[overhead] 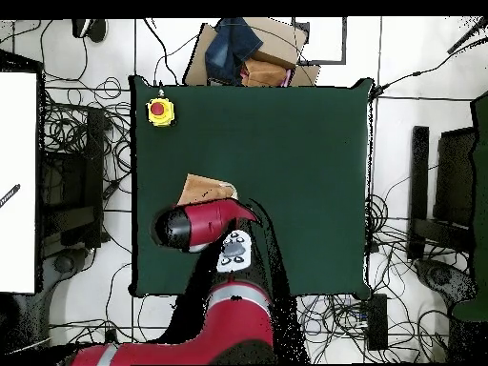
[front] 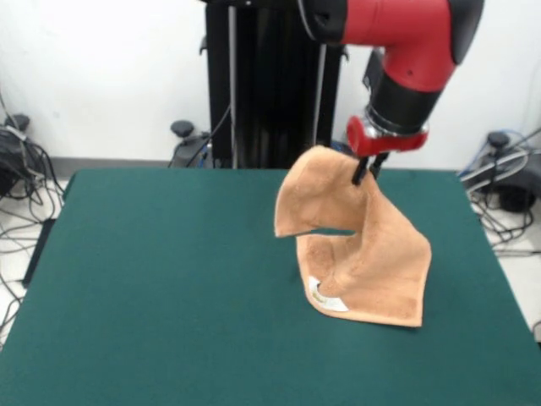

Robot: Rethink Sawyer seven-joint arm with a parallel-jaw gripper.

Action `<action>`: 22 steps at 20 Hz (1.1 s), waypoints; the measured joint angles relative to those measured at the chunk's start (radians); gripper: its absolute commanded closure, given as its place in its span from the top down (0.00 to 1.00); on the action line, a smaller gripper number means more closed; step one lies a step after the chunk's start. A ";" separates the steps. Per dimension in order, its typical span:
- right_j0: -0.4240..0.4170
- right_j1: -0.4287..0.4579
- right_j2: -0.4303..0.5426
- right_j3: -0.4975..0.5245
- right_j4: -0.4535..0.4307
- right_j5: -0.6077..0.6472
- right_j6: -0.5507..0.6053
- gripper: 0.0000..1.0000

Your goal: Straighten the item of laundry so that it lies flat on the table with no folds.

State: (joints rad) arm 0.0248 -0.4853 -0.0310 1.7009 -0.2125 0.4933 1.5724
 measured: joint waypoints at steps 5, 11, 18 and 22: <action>0.019 0.044 0.000 -0.040 0.002 0.000 0.000 0.00; 0.027 0.041 -0.001 -0.044 0.030 0.000 0.000 0.00; 0.027 0.013 -0.001 -0.043 0.056 0.000 0.000 0.00; 0.027 0.012 -0.001 -0.043 0.056 0.000 0.000 0.00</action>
State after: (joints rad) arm 0.0520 -0.4730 -0.0316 1.6578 -0.1568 0.4933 1.5724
